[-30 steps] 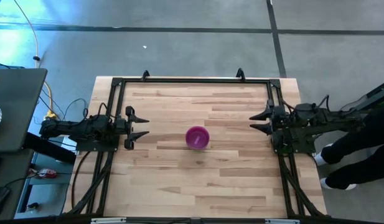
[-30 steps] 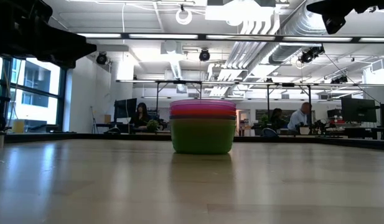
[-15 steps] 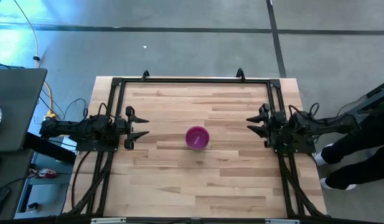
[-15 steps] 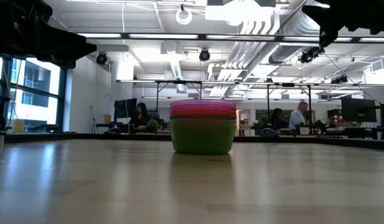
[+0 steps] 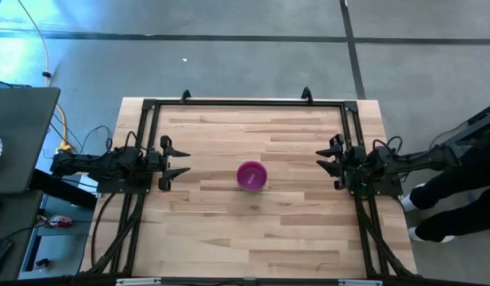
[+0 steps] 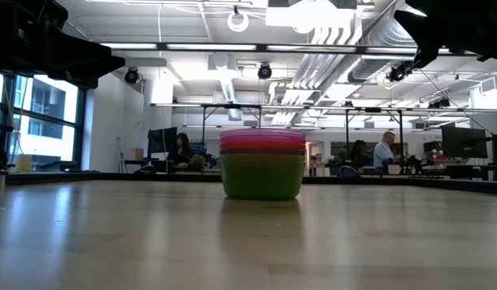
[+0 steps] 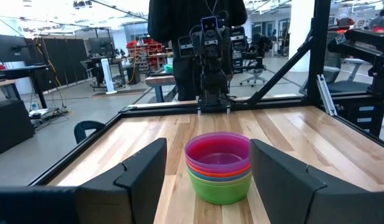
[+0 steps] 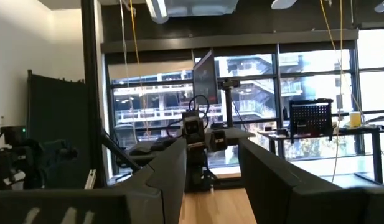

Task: Nest bowls inside each other
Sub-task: Return to Home Position

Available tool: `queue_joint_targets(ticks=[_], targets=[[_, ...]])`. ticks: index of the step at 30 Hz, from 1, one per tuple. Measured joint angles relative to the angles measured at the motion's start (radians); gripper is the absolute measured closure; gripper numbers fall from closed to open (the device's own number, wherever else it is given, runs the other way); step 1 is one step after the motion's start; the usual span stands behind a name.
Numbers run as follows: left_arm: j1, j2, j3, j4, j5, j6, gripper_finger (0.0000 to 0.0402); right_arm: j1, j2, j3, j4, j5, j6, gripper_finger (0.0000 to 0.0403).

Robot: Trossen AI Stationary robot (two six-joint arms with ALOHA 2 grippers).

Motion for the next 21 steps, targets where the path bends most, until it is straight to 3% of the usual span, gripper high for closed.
queue_joint_targets(ticks=[15, 21], targets=[[0.0, 0.0, 0.0, 0.0, 0.0, 0.0, 0.0186, -0.002, 0.019, -0.001, -0.037, 0.113, -0.072, 0.0263], [0.0, 0.0, 0.0, 0.0, 0.0, 0.0, 0.0186, -0.042, 0.109, -0.001, -0.059, 0.087, -0.028, 0.0263]])
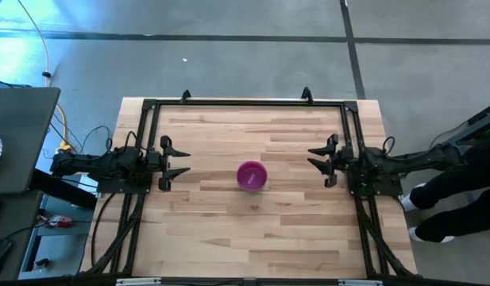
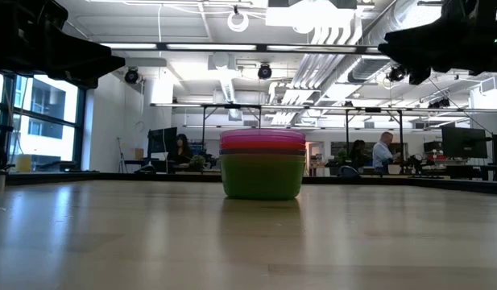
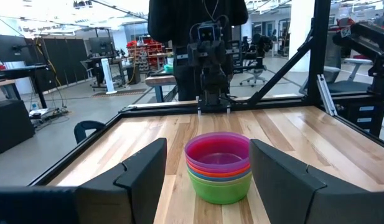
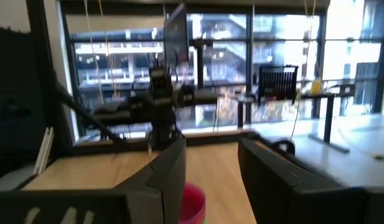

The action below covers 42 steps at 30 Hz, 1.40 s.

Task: Nest bowls inside each other
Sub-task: Return to Home Position

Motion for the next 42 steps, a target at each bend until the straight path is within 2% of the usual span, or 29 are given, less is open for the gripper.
queue_joint_targets(ticks=[7, 12, 16, 24, 33, 42], targets=[[0.0, 0.0, 0.0, 0.0, 0.0, 0.0, 0.0186, -0.057, 0.098, 0.0, 0.019, -0.09, 0.038, 0.0263], [0.0, 0.0, 0.0, 0.0, 0.0, 0.0, 0.0186, -0.076, 0.105, 0.0, 0.037, -0.214, 0.039, 0.0263], [0.0, 0.0, 0.0, 0.0, 0.0, 0.0, 0.0186, -0.076, 0.103, -0.001, 0.032, -0.264, 0.032, 0.0263], [0.0, 0.0, 0.0, 0.0, 0.0, 0.0, 0.0186, -0.076, 0.103, -0.001, -0.03, -0.268, -0.023, 0.0263], [0.0, 0.0, 0.0, 0.0, 0.0, 0.0, 0.0186, -0.076, 0.103, -0.001, -0.094, -0.212, 0.061, 0.0263], [0.0, 0.0, 0.0, 0.0, 0.0, 0.0, 0.0186, -0.075, 0.103, -0.001, -0.188, -0.24, 0.082, 0.0263]])
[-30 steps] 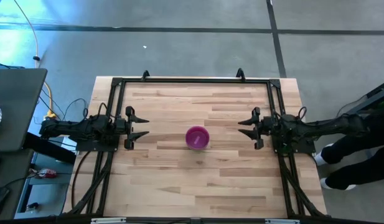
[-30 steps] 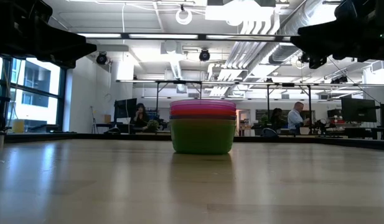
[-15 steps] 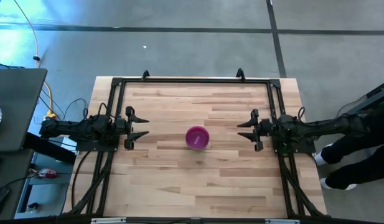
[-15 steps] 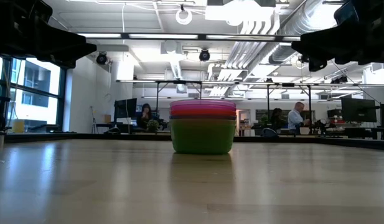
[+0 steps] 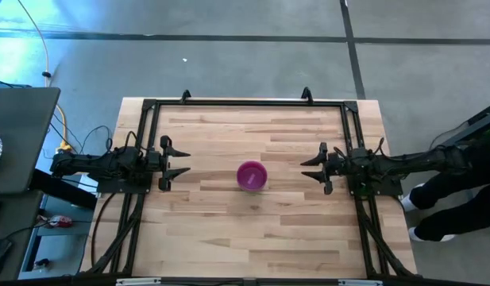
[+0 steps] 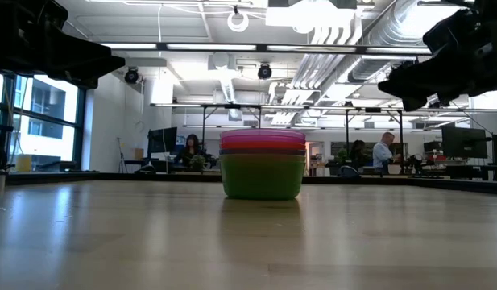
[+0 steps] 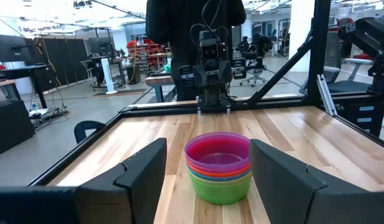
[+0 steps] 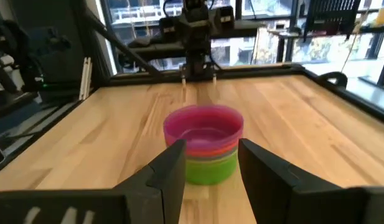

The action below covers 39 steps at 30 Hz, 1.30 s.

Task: Nest bowls inside each other
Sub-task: Return to Home Position

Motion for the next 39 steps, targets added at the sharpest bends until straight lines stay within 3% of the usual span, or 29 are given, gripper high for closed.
queue_joint_targets(ticks=[12, 20, 25, 39], targets=[[0.0, 0.0, 0.0, 0.0, 0.0, 0.0, 0.0186, 0.0, -0.04, 0.043, -0.321, -0.037, 0.108, 0.0263], [0.0, 0.0, 0.0, 0.0, 0.0, 0.0, 0.0186, 0.0, -0.277, 0.055, -0.483, -0.046, 0.11, 0.0263], [0.0, 0.0, 0.0, 0.0, 0.0, 0.0, 0.0186, 0.001, -0.433, 0.059, -0.498, -0.047, 0.067, 0.0263], [0.0, 0.0, 0.0, 0.0, -0.001, 0.0, 0.0186, 0.001, -0.437, 0.061, -0.458, -0.027, 0.045, 0.0263]])
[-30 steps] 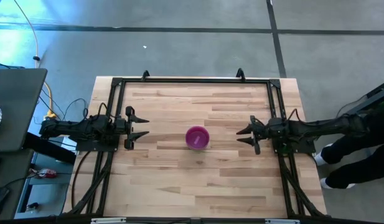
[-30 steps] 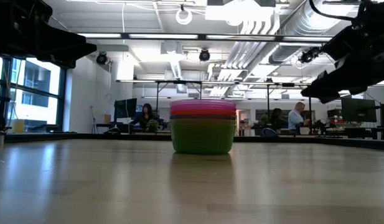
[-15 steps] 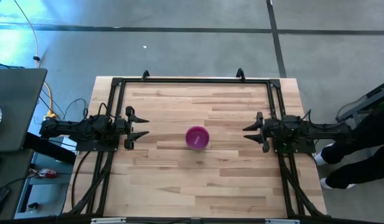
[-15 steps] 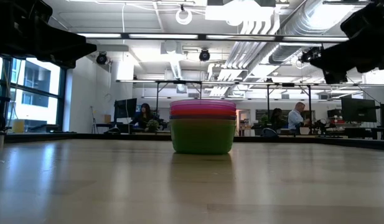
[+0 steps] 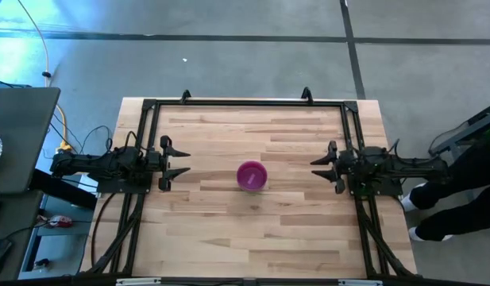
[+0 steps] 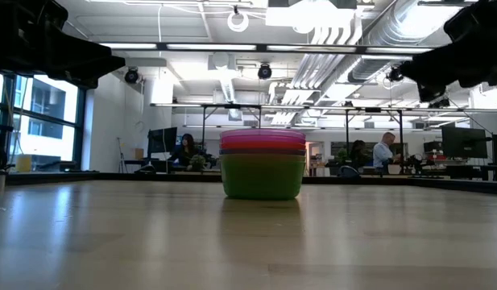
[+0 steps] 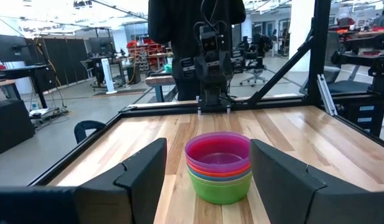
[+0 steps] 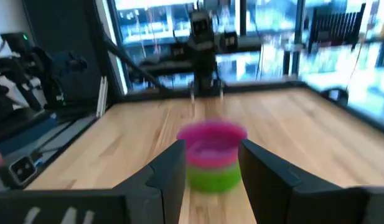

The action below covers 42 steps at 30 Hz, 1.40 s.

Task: Nest bowls inside each other
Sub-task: Return to Home Position

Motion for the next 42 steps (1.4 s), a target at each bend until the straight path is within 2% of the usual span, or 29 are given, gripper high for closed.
queue_joint_targets(ticks=[4, 10, 19, 26, 30, 34, 42], targets=[[0.0, 0.0, 0.0, 0.0, 0.0, 0.0, 0.0186, 0.0, 0.0, -0.018, 0.134, 0.004, -0.056, 0.0263], [0.0, 0.0, 0.0, 0.0, 0.0, 0.0, 0.0186, 0.0, 0.0, -0.024, 0.114, 0.034, -0.084, 0.0263], [0.0, 0.0, 0.0, 0.0, 0.001, 0.0, 0.0186, 0.0, 0.0, -0.059, 0.2, 0.059, -0.116, 0.0263], [0.0, 0.0, 0.0, 0.0, 0.001, 0.0, 0.0186, 0.0, 0.0, -0.06, 0.199, 0.092, -0.115, 0.0263], [0.0, 0.0, 0.0, 0.0, 0.001, 0.0, 0.0186, 0.0, 0.0, -0.06, 0.132, 0.078, -0.089, 0.0263], [0.0, 0.0, 0.0, 0.0, 0.001, 0.0, 0.0186, 0.001, 0.002, -0.06, 0.132, 0.042, -0.08, 0.0263], [0.0, 0.0, 0.0, 0.0, 0.001, 0.0, 0.0186, 0.001, 0.002, -0.06, 0.127, 0.041, -0.072, 0.0263]])
